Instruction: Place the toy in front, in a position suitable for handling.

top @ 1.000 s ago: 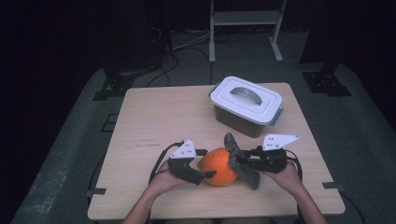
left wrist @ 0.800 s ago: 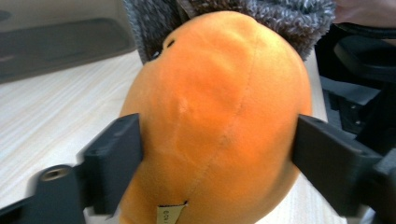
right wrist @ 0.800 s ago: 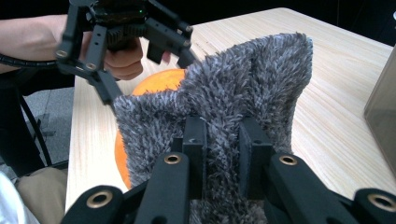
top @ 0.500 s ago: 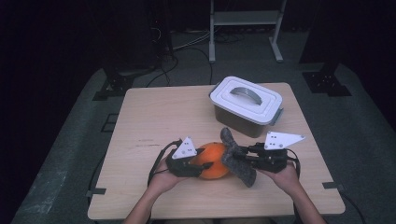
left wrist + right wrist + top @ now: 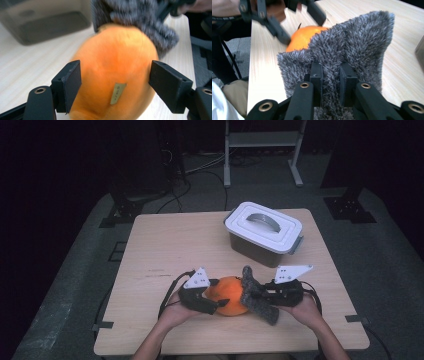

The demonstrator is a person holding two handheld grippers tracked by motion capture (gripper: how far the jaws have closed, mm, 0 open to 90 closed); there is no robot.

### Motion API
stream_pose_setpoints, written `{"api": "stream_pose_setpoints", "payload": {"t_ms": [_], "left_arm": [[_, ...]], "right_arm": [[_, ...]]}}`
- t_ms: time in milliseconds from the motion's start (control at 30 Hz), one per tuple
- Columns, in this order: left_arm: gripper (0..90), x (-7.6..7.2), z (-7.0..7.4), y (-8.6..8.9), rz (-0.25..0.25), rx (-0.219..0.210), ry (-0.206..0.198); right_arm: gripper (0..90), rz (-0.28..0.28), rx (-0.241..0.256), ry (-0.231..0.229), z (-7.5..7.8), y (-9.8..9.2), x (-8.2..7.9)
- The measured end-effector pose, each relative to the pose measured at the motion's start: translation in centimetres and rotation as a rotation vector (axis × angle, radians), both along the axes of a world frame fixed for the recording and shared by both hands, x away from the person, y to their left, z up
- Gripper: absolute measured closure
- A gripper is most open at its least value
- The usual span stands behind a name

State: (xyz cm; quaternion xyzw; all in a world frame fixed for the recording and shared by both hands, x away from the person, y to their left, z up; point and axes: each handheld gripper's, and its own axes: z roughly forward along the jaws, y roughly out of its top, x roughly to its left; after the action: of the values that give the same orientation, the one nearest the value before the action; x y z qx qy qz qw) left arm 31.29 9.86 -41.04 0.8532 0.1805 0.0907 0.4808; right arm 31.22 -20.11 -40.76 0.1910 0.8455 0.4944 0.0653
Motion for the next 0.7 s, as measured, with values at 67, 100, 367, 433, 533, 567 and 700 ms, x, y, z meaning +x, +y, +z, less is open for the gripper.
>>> {"api": "stream_pose_setpoints", "payload": {"t_ms": [67, 100, 367, 433, 533, 567, 700], "left_arm": [[25.8, -0.1, -0.4, -0.2, -0.034, 0.008, 0.019], [26.3, -0.2, -0.3, -0.2, -0.085, 0.015, 0.036], [20.2, -0.4, 0.3, -0.6, -0.109, -0.018, 0.044], [19.7, -0.3, 0.0, -0.7, -0.086, 0.000, 0.045], [17.5, -0.2, -0.4, -0.8, -0.084, 0.012, 0.055], [17.5, -0.3, -0.5, -0.8, -0.094, 0.007, 0.070], [23.1, -0.4, -0.3, -0.4, -0.176, 0.018, 0.134]], "right_arm": [[75.3, -0.003, 0.014, -0.005, 0.3, -0.1, 0.0], [75.4, -0.028, 0.053, -0.023, 0.7, -0.5, 0.0], [75.2, 0.013, 0.022, 0.032, -0.3, 0.3, 0.0], [75.1, 0.039, 0.015, 0.025, -0.1, 0.6, -0.2], [75.1, 0.038, 0.010, 0.023, 0.0, 0.6, -0.3], [74.9, 0.032, 0.006, 0.022, 0.0, 0.4, -0.3], [74.7, -0.004, -0.006, 0.008, 0.1, 0.0, -0.1]]}}
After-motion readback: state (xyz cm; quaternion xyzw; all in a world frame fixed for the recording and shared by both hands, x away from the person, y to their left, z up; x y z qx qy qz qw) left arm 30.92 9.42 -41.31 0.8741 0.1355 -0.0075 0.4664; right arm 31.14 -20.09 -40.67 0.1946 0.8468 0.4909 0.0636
